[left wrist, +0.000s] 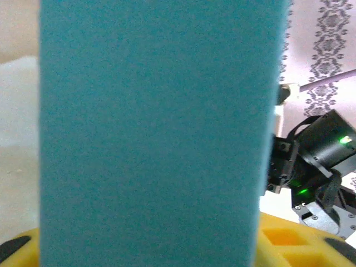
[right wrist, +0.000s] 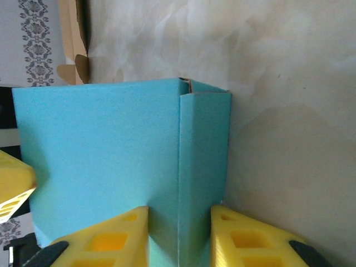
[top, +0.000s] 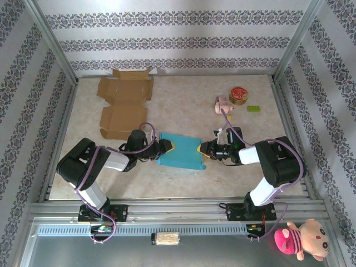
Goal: Fold the paper box
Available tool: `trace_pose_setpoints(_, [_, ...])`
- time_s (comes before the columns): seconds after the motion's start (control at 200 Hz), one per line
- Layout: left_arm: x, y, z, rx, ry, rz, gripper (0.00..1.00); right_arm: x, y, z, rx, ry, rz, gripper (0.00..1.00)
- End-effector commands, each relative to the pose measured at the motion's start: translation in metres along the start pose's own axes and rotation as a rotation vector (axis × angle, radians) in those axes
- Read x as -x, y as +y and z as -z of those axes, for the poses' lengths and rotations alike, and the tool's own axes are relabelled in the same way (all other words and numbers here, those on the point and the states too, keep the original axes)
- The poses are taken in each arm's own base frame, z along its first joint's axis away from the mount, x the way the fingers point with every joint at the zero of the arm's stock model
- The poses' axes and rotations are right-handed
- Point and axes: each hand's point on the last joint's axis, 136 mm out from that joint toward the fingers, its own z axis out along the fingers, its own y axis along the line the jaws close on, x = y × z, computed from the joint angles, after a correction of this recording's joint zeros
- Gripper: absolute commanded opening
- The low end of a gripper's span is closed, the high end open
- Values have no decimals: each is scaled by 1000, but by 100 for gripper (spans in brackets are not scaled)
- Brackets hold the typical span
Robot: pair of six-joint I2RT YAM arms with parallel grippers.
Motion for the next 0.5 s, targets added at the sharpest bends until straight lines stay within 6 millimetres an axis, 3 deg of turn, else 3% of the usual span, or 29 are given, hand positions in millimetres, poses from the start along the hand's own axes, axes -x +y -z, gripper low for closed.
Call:
trace_pose_setpoints(0.0, [20,-37,2,-108,-92,-38,42,-3,-25,7,-109,-43,-45,34])
trace_pose_setpoints(0.07, [23,-39,4,-92,-106,-35,35,1,-15,12,-99,-62,-24,42])
trace_pose_setpoints(0.165, [26,-38,7,-44,-122,-27,28,9,7,25,-86,-112,20,60])
trace_pose_setpoints(0.3, [39,-38,13,20,-170,-14,19,27,55,65,-121,-276,218,78])
trace_pose_setpoints(0.4, [52,-43,20,48,-203,13,19,35,108,102,-164,-474,540,84])
trace_pose_setpoints(0.495, [65,-44,26,78,-223,36,19,10,159,114,-145,-598,1010,86])
